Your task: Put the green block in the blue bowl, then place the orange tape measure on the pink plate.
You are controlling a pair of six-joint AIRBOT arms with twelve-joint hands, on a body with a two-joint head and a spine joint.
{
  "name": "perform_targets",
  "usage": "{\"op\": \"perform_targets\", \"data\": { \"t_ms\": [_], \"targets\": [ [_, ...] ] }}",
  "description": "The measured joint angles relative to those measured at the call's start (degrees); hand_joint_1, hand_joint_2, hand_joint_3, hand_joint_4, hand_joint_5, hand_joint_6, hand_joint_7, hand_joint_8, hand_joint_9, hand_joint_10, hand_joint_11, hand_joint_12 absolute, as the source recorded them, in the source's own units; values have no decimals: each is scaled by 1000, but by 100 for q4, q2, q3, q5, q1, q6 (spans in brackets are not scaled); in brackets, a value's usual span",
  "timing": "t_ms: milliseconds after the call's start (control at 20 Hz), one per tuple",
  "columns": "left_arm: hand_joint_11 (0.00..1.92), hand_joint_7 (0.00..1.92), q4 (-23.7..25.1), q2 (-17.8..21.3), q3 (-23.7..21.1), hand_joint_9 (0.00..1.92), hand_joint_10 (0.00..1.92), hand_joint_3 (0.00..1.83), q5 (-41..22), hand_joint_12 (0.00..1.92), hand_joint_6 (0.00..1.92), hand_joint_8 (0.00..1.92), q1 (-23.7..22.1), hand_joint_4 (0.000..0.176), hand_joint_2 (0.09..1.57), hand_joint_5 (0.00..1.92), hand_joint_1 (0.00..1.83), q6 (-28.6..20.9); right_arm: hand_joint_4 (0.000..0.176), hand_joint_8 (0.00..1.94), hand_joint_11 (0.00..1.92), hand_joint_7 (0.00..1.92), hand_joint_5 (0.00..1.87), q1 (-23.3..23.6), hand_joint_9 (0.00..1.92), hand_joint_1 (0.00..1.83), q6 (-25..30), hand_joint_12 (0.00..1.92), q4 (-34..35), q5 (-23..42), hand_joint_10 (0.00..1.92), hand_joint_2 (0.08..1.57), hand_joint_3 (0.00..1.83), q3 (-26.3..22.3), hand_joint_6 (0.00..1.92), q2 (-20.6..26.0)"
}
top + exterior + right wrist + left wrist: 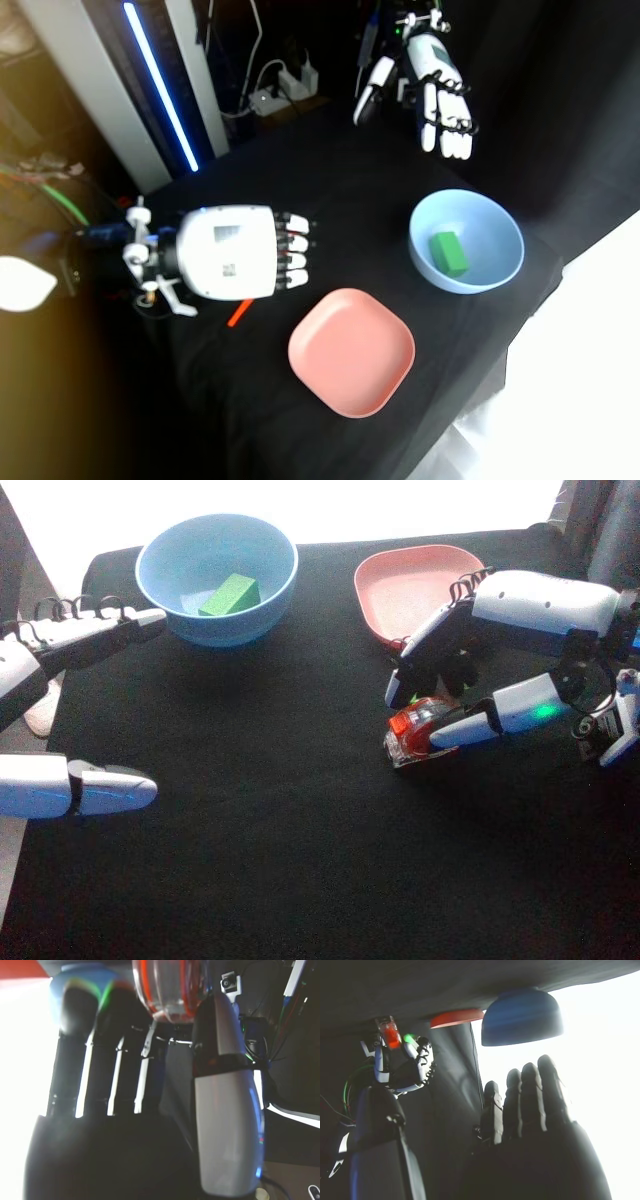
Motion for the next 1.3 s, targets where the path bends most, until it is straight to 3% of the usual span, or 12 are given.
{"op": "perform_targets", "data": {
  "t_ms": [100, 200, 250, 450, 550, 700, 850, 900, 1000, 1150, 1250, 1300],
  "targets": [
    [0, 127, -20, 0, 0, 87, 0, 0, -28, 339, 1, 0, 70, 128, 825, 190, 693, -31, 0, 636, 868, 1258, 971, 0, 1093, 1274, -11, 1490, -2, -17, 1037, 1054, 0, -109, 955, 144],
    [0, 143, -72, 0, 0, 82, 0, 0, -17, 361, 2, 3, 74, 141, 827, 198, 692, -28, 0, 831, 1011, 1206, 1098, 0, 1127, 1288, -31, 1670, 98, 31, 1217, 1040, 0, -166, 645, 380],
    [0, 158, -83, 0, 0, 89, 2, 0, -20, 382, 3, 4, 74, 141, 828, 207, 696, -28, 0, 899, 922, 1122, 1126, 0, 1045, 1207, -39, 1766, 293, 79, 1357, 1041, 1, -166, 725, 468],
    [0, 176, -68, -37, 0, 43, 2, 0, -50, 315, 1, 1, 74, 175, 818, 218, 698, -46, 0, 1069, 759, 1040, 991, 175, 901, 1241, -234, 1525, 813, 319, 1240, 1098, 2, 0, 862, 584],
    [0, 174, -55, -37, 0, 42, 0, 0, -68, 323, 1, 1, 74, 162, 824, 220, 670, -72, 0, 1155, 605, 965, 942, 509, 784, 1219, -356, 1604, 807, 262, 1240, 1129, 1, 201, 960, 509],
    [0, 183, -87, -42, 0, 72, 5, 0, -74, 413, 1, 2, 74, 168, 817, 232, 687, -72, 0, 693, 883, 1189, 978, 879, 1062, 1253, -424, 1236, 1027, 22, 829, 1069, 0, 734, 969, 107],
    [0, 189, -79, -72, 11, 110, 8, 0, -63, 402, 1, 1, 74, 154, 790, 232, 718, -90, 0, 720, 868, 1182, 1030, 962, 1060, 1252, -457, 1453, 595, -691, 969, 1058, 0, 1108, 896, -293],
    [0, 185, -52, -72, 11, 90, 4, 1, -76, 366, 0, 0, 74, 140, 804, 231, 744, -92, 27, 789, 753, 1116, 1064, 964, 971, 1244, -455, 1495, 590, -885, 996, 1063, 1, 1211, 875, -391],
    [0, 160, -76, -72, 11, 73, 2, 10, -85, 351, 2, 0, 74, 103, 843, 232, 833, -92, 0, 553, 753, 1267, 1028, 994, 1067, 1263, -457, 1398, 476, -1252, 886, 1044, 0, 1392, 897, -546],
    [0, 161, -79, -72, 11, 115, 8, 7, -98, 408, 5, 1, 74, 93, 860, 251, 869, -98, 0, 330, 808, 1396, 1155, 1025, 1126, 1278, -452, 1367, 278, -1611, 841, 996, 0, 1633, 681, -752],
    [0, 176, -74, -76, 11, 138, 14, 3, -101, 414, 5, 6, 74, 84, 853, 256, 850, -107, 0, 534, 864, 1314, 1159, 1043, 1124, 1280, -422, 1342, 275, -1648, 783, 1007, 3, 1718, 596, -813],
    [0, 176, -76, -76, 11, 132, 7, 1, -105, 432, 4, 3, 74, 99, 850, 260, 848, -111, 0, 921, 839, 1140, 989, 1043, 1028, 1272, -415, 1471, 299, -1655, 943, 1077, 8, 1722, 726, -828]
  ]
}}
